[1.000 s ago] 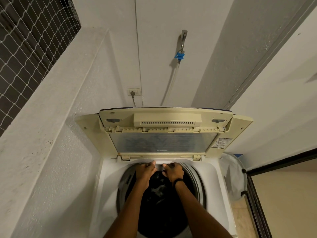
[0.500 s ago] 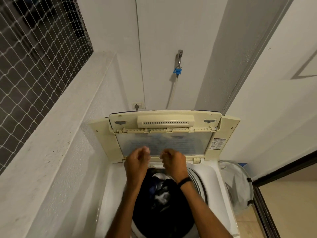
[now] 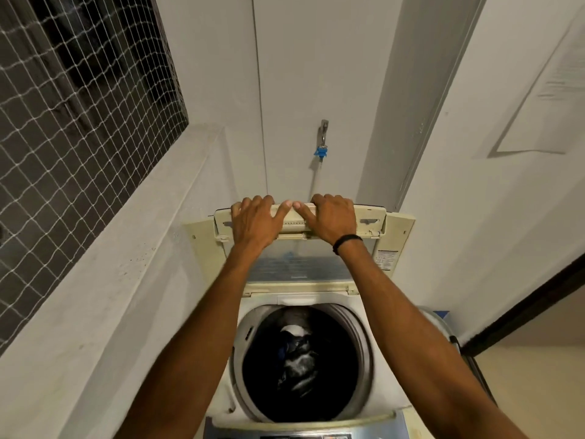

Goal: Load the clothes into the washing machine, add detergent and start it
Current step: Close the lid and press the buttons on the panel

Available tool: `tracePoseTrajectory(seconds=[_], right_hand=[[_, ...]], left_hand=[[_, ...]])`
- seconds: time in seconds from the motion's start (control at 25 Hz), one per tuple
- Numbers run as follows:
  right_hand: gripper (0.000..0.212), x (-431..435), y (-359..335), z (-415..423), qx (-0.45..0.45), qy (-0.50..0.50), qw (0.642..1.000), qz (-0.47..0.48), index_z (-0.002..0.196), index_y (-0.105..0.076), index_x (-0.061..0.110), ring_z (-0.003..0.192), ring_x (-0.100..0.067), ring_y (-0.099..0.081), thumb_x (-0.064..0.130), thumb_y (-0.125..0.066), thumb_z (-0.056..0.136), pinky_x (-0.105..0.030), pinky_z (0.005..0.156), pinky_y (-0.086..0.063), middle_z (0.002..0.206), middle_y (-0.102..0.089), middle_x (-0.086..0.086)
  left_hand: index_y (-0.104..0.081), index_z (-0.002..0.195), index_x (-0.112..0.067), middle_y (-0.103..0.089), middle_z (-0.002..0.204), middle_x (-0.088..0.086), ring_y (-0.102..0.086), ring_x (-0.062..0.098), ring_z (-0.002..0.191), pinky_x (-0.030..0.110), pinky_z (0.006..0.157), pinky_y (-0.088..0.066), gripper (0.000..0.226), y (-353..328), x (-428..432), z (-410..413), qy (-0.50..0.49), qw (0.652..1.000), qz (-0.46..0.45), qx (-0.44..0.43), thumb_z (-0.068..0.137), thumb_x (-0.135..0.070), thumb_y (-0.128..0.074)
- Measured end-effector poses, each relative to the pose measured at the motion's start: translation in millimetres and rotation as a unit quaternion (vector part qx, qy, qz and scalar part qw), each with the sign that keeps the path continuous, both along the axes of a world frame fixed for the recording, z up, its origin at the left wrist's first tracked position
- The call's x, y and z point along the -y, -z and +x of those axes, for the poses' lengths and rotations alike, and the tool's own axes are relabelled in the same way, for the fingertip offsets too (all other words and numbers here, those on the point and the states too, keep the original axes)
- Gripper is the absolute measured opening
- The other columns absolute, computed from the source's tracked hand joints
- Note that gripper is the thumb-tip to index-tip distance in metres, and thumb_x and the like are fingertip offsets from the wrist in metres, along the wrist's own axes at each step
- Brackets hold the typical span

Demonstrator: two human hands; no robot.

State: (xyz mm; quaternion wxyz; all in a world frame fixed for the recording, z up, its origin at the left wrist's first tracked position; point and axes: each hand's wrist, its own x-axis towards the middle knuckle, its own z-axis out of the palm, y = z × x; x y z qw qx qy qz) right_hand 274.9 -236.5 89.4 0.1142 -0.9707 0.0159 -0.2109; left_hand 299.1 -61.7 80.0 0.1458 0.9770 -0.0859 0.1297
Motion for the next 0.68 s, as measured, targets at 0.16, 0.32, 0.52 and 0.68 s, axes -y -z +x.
tracePoseTrajectory(seconds=[0.16,0.32,0.52,0.68], right_hand=[[0.069,2.1,-5.9,-43.4,-0.041,-0.015,0.999,-0.014,0.063,-0.051,0.018,0.057,-0.021,-0.054,0.081,-0.03,0.083,-0.037,0.074,-0.044,0.057,-0.056,-0.001],[0.072,-5.0,11.1,-112.2,-0.061,-0.03,0.997,-0.031,0.06,-0.049,0.022,0.054,-0.02,-0.051,0.089,-0.026,0.072,-0.034,0.066,-0.04,0.055,-0.052,0.004],[0.053,-7.2,81.0,-218.4,-0.23,-0.066,0.971,-0.019,0.075,-0.061,0.022,0.073,-0.022,-0.064,0.075,-0.053,0.072,-0.032,0.072,-0.042,0.074,-0.07,0.0],[0.071,-26.1,171.4,-278.0,-0.328,-0.065,0.943,0.008,0.071,-0.055,0.025,0.068,-0.017,-0.05,0.093,-0.042,0.059,-0.036,0.095,-0.036,0.065,-0.059,0.004]], left_hand=[[-0.064,0.124,-0.025,-0.066,0.127,0.0,-0.051,0.023,0.119,0.043,0.098,-0.03,0.08,-3.8,-12.2,-42.5,0.015,0.999,0.005,-0.032,0.091,-0.078,-0.013],[-0.067,0.11,-0.03,-0.068,0.116,-0.006,-0.049,0.022,0.113,0.042,0.089,-0.029,0.076,6.2,-27.1,-112.5,0.034,0.997,0.012,-0.074,0.087,-0.082,-0.017],[-0.064,0.078,-0.023,-0.058,0.081,-0.01,-0.045,0.022,0.104,0.04,0.086,-0.035,0.073,77.6,-55.7,-208.4,0.096,0.971,0.023,-0.218,0.075,-0.09,-0.035],[-0.061,0.087,-0.025,-0.064,0.101,-0.005,-0.045,0.022,0.112,0.038,0.089,-0.035,0.063,162.8,-63.1,-270.4,0.115,0.953,0.06,-0.276,0.078,-0.084,-0.042]])
